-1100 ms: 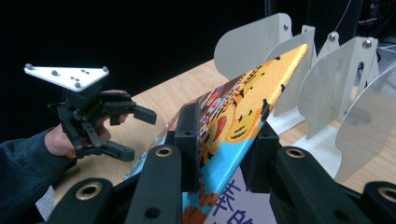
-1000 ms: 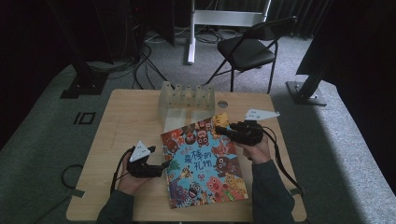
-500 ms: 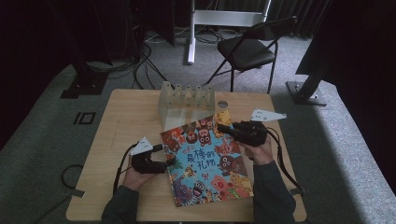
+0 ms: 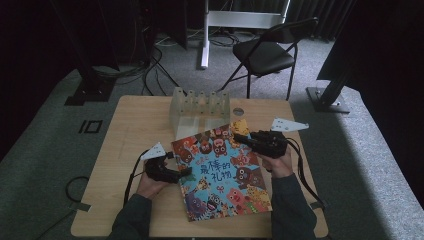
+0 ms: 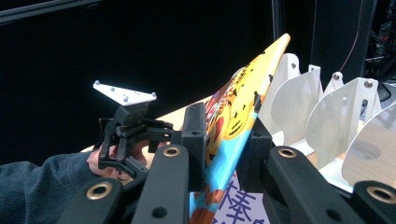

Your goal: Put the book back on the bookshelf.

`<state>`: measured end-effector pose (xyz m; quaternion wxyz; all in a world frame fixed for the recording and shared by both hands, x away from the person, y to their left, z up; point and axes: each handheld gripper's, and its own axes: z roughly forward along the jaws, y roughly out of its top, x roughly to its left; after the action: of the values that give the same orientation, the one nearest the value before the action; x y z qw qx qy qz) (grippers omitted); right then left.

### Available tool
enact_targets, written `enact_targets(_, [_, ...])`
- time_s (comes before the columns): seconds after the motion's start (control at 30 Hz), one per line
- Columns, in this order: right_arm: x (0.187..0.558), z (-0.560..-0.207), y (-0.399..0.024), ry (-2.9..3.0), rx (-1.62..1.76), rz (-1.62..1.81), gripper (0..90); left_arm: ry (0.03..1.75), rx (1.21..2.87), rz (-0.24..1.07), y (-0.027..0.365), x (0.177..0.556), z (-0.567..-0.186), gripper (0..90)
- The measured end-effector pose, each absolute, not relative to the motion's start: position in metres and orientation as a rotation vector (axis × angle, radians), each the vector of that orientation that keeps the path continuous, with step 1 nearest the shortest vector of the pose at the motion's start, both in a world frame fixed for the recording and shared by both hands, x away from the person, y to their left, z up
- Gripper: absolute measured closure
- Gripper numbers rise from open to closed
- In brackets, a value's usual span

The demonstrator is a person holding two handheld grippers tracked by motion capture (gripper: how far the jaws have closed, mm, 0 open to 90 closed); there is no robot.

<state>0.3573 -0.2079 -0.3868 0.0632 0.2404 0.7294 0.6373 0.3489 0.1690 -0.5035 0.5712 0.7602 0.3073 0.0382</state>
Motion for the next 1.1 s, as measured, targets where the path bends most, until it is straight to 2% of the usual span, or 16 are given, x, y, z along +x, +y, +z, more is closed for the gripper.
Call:
enact_targets(0.2, [0.359, -0.388, -0.211, 2.203, 0.711, 1.946, 76.5, 0.711, 1.775, 0.060, 0.167, 0.351, -0.502, 5.3])
enact_targets(0.23, [0.362, -0.390, -0.217, 2.210, 0.710, 1.961, 76.2, 0.707, 1.734, 0.042, 0.174, 0.351, -0.499, 15.9])
enact_targets(0.27, [0.363, -0.391, -0.220, 2.213, 0.711, 1.966, 76.0, 0.704, 1.735, 0.045, 0.175, 0.350, -0.498, 19.0])
enact_targets(0.53, [0.369, -0.395, -0.227, 2.248, 0.722, 1.907, 72.1, 0.705, 1.735, 0.035, 0.179, 0.350, -0.493, 29.7])
enact_targets(0.6, [0.368, -0.394, -0.228, 2.254, 0.719, 1.876, 69.5, 0.697, 1.739, 0.035, 0.180, 0.350, -0.490, 32.5])
enact_targets(0.67, [0.367, -0.393, -0.226, 2.258, 0.763, 1.728, 59.3, 0.688, 1.738, 0.056, 0.181, 0.348, -0.486, 38.4])
enact_targets(0.77, [0.368, -0.397, -0.230, 2.248, 0.804, 1.734, 58.4, 0.668, 1.733, 0.070, 0.183, 0.347, -0.478, 45.0])
enact_targets(0.9, [0.368, -0.399, -0.230, 2.216, 0.848, 1.669, 53.2, 0.650, 1.762, 0.094, 0.184, 0.346, -0.467, 50.0])
enact_targets(1.1, [0.368, -0.398, -0.231, 2.181, 0.843, 1.660, 50.8, 0.612, 1.771, 0.139, 0.187, 0.340, -0.447, 57.7])
